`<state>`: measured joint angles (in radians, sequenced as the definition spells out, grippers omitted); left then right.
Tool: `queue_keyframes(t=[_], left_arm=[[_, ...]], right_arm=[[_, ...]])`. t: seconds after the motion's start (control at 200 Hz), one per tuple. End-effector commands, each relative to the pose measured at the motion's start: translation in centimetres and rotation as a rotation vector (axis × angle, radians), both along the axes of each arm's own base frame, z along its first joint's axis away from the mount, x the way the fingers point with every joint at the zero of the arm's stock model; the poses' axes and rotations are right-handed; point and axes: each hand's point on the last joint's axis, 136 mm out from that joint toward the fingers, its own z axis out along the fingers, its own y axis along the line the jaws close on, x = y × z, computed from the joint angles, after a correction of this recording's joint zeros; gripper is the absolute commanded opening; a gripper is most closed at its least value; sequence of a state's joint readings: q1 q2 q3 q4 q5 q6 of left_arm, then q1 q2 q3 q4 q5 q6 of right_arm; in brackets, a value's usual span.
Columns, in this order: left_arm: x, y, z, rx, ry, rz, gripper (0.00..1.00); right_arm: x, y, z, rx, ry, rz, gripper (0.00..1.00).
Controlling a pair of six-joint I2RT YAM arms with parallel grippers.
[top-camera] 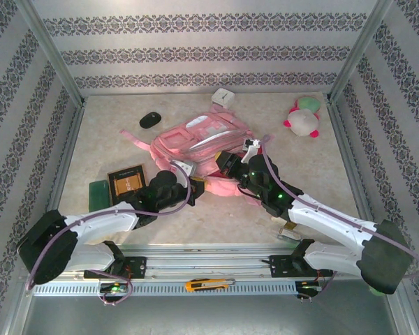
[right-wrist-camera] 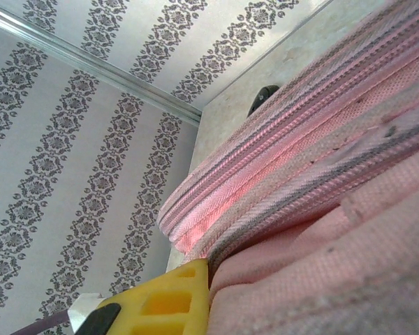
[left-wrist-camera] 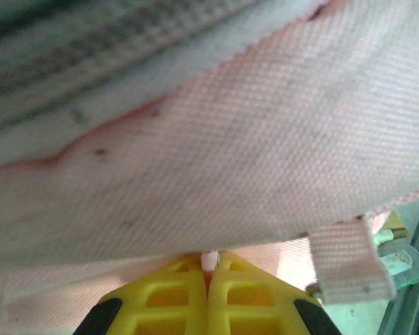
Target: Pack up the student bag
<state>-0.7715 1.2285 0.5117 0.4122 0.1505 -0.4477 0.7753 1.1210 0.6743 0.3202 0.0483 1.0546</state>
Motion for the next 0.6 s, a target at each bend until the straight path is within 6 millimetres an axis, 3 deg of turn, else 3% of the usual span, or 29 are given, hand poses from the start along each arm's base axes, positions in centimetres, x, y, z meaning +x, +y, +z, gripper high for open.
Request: queue_keyframes(t=[0.0, 0.195, 0.305, 0.47, 0.595], left_arm=[[0.7, 2.6, -0.6, 0.061, 0.036, 0.147, 0.00], [-0.3, 6.6, -4.0, 0.213, 0.137, 0.262, 0.00], [0.3, 9.6, -5.4, 0.250, 0.179, 0.382, 0.00], [3.6, 13.9, -5.3, 0.232, 0.201, 0.533, 0.00], [6.4, 16.7, -4.7, 0.234, 0.204, 0.620, 0.00]], right_arm=[[-0.2, -0.6, 4.3, 0.072, -0.122, 0.003, 0.00], [0.0, -2.0, 6.1, 0.085, -0.156, -0.010, 0.00], [-0.3, -2.0, 7.7, 0.109, -0.178, 0.023, 0.00], [-1.3, -1.3, 9.3, 0.146, -0.183, 0.091, 0.00], [-1.5, -1.0, 9.2, 0.148, -0.175, 0.080, 0.00]])
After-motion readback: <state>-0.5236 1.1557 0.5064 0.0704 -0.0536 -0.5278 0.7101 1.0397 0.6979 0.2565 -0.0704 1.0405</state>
